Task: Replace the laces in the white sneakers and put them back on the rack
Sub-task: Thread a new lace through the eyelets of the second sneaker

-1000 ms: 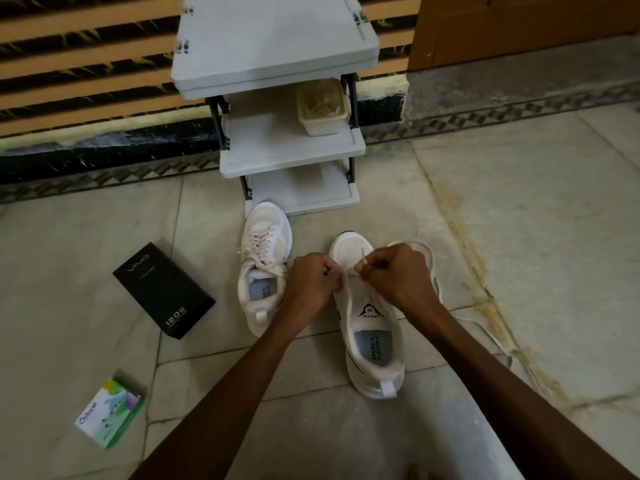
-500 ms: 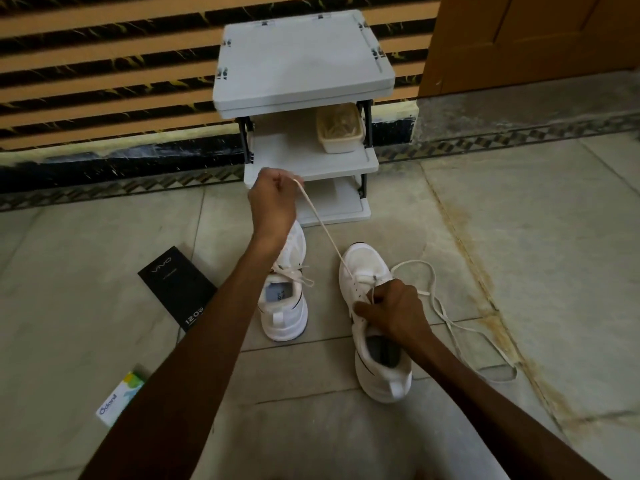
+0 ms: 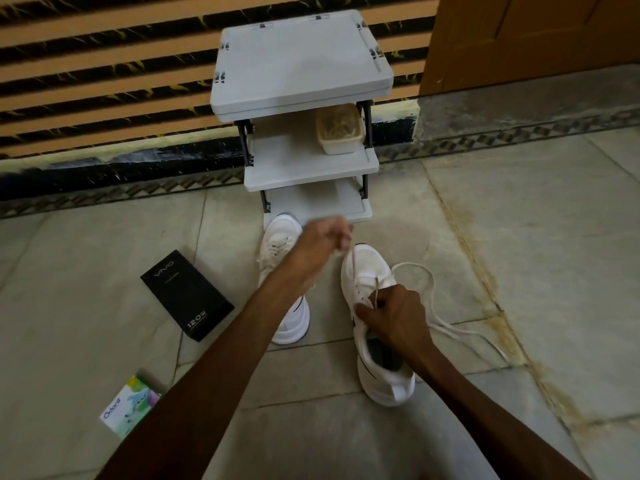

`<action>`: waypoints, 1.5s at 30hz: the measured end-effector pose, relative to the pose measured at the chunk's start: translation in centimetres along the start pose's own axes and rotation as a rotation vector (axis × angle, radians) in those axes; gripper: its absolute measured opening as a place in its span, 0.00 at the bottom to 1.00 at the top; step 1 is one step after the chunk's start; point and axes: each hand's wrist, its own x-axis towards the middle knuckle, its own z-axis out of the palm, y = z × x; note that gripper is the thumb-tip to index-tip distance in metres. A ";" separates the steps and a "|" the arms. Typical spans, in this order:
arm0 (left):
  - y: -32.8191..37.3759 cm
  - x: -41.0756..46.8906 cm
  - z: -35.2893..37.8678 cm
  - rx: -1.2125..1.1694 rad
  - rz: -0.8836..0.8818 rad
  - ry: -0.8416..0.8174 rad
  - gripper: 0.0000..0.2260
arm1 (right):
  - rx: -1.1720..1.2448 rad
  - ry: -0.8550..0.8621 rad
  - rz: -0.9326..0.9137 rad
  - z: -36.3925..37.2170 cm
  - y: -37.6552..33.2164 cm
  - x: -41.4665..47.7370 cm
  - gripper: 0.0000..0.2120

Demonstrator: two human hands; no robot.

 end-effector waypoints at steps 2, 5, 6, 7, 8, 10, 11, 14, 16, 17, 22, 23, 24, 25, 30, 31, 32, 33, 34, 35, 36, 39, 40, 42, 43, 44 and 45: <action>3.3 -0.5 -1.4 -0.609 0.091 0.116 0.13 | 0.016 0.012 0.015 0.0 0.1 0.0 0.17; 6.8 -1.1 -2.3 -1.054 0.242 0.010 0.10 | 0.023 0.018 0.008 0.1 0.3 0.1 0.17; 7.2 -1.2 -2.1 -1.001 0.212 0.000 0.10 | 0.024 0.019 0.001 0.1 0.3 0.1 0.17; 6.8 -1.1 -1.7 -0.805 0.160 0.031 0.11 | 0.026 0.023 -0.009 0.1 0.3 0.1 0.18; 5.7 -0.8 -1.2 -0.506 0.110 0.056 0.13 | 0.031 0.033 -0.017 0.2 0.5 0.2 0.18; 2.5 0.1 0.0 0.088 0.042 0.034 0.14 | 0.032 0.044 -0.030 0.1 0.6 0.2 0.18; 0.4 0.6 0.4 0.311 0.019 -0.003 0.13 | 0.025 0.042 -0.035 0.1 0.6 0.2 0.18; -4.3 0.9 1.5 0.837 -0.002 -0.088 0.10 | 0.043 0.034 -0.028 0.2 0.5 0.2 0.15; -5.6 0.6 2.2 0.962 -0.005 -0.124 0.12 | 0.062 0.042 -0.033 0.2 0.4 0.1 0.15; -5.9 0.5 2.4 0.993 0.026 -0.125 0.12 | 0.069 0.045 -0.041 0.3 0.4 0.1 0.14; -6.3 0.1 3.1 1.048 0.155 -0.040 0.06 | 0.052 0.032 -0.014 0.2 0.3 0.0 0.14; -6.5 0.2 3.1 1.008 0.153 -0.014 0.04 | 0.046 0.029 -0.004 0.2 0.3 0.0 0.15; -6.6 0.2 2.9 0.930 0.147 0.017 0.03 | 0.049 0.024 0.010 0.3 0.3 0.0 0.15; -6.5 0.3 2.7 0.809 0.161 0.058 0.05 | 0.059 0.017 0.020 0.3 0.3 -0.1 0.14; -0.4 -1.7 1.2 0.123 0.229 0.183 0.12 | 0.071 0.013 0.027 0.7 0.5 0.1 0.13; 1.3 -2.6 1.0 -0.009 0.254 0.173 0.11 | 0.067 0.005 0.030 0.7 0.6 0.1 0.13; 2.7 -3.3 0.7 -0.109 0.287 0.163 0.10 | 0.068 0.004 0.034 0.7 0.6 0.2 0.13; 3.8 -4.1 0.5 -0.177 0.320 0.144 0.10 | 0.071 0.003 0.043 0.8 0.6 0.2 0.13; 4.6 -4.7 0.3 -0.233 0.350 0.124 0.10 | 0.075 0.000 0.050 0.8 0.6 0.1 0.12; 5.3 -5.3 0.0 -0.295 0.372 0.102 0.10 | 0.079 -0.001 0.050 0.7 0.5 0.1 0.12; 5.9 -5.8 -0.1 -0.357 0.384 0.078 0.11 | 0.081 -0.003 0.047 0.7 0.5 0.0 0.12; 6.5 -6.2 -0.3 -0.388 0.397 0.039 0.10 | 0.079 -0.024 0.041 0.4 0.4 0.0 0.12; 6.3 -6.2 -0.4 -0.369 0.397 0.041 0.10 | 0.074 -0.030 0.039 0.3 0.3 -0.1 0.12; 5.3 -5.8 -1.1 -0.236 0.395 0.095 0.08 | 0.059 -0.065 0.045 -0.2 0.0 0.0 0.13; 4.7 -5.6 -1.5 -0.064 0.399 0.161 0.07 | 0.067 -0.099 0.055 -0.7 -0.1 0.1 0.14; 3.9 -5.1 -2.2 0.196 0.397 0.249 0.07 | 0.109 -0.143 0.077 -1.3 -0.1 0.3 0.15; 3.0 -4.6 -2.8 0.510 0.371 0.325 0.08 | 0.186 -0.207 0.115 -2.2 0.0 0.6 0.14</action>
